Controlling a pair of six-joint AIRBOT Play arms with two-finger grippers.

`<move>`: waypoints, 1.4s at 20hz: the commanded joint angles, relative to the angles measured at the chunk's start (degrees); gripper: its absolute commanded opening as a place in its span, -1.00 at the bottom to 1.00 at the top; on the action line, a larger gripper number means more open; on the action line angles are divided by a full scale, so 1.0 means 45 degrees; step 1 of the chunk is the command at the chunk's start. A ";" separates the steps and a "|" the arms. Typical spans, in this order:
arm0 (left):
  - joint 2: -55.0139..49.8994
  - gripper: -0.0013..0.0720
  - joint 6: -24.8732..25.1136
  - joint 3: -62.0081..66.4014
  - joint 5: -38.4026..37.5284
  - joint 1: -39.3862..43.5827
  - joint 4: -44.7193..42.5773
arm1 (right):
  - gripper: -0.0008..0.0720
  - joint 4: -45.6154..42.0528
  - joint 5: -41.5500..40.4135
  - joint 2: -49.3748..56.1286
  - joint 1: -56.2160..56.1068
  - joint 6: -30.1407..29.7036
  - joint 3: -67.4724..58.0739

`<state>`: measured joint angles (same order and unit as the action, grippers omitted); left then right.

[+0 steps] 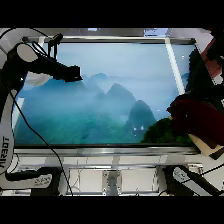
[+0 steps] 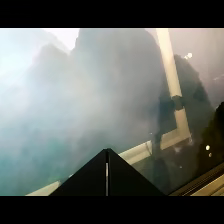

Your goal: Fold the shirts.

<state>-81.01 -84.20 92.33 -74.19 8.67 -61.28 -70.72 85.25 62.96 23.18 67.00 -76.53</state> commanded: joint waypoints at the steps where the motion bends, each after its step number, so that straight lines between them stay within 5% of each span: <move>1: 0.0000 -0.94 0.0005 -0.0005 0.0015 -0.0015 0.0000 | 0.25 0.0000 0.0000 -0.0005 -0.0010 0.0005 -0.0015; 11: 0.0000 -0.94 0.0151 -0.0005 0.0223 -0.0015 -0.0068 | 0.25 -0.0068 -0.0049 -0.0005 -0.0010 -0.0243 -0.0015; 13: 0.0000 -0.94 0.0146 -0.0005 0.0525 -0.0015 -0.0248 | 0.25 -0.0709 -0.0976 -0.0005 -0.0010 -0.1617 -0.0015; 17: 0.0000 -0.93 0.0282 -0.0005 0.0826 -0.0015 -0.0588 | 0.25 -0.0908 -0.2273 -0.0005 -0.0010 -0.1613 -0.0015; 19: 0.0000 -0.91 0.0967 0.0000 0.2098 -0.0019 -0.2297 | 0.25 0.0121 -0.3313 -0.0005 -0.0010 -0.0928 -0.0015; 20: 0.0000 -0.70 0.0952 0.0000 0.2642 -0.0019 -0.3526 | 0.25 0.0831 -0.3356 -0.0005 -0.0010 -0.0141 -0.0015; 21: 0.0000 -0.11 0.0923 -0.0005 0.3235 -0.0024 -0.5275 | 0.25 0.1491 -0.3361 -0.0005 -0.0015 0.0219 -0.0015; 22: 0.0000 0.20 0.0568 -0.0005 0.3827 -0.0029 -0.7412 | 0.25 0.2210 -0.3424 0.0000 -0.0010 0.0214 -0.0015; 24: -0.0107 0.19 -0.1545 0.0005 0.5207 -0.0345 -1.1769 | 0.25 0.3517 -0.3526 -0.0005 -0.0010 0.0209 -0.0015; 28: -0.0908 0.19 -0.5600 0.0165 0.6543 -0.3147 -1.1774 | 0.25 0.4260 -0.4163 0.0000 -0.0015 0.0204 -0.0019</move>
<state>-83.02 -96.49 92.71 -50.24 1.37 -107.09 -56.47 68.69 62.96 23.14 67.20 -76.58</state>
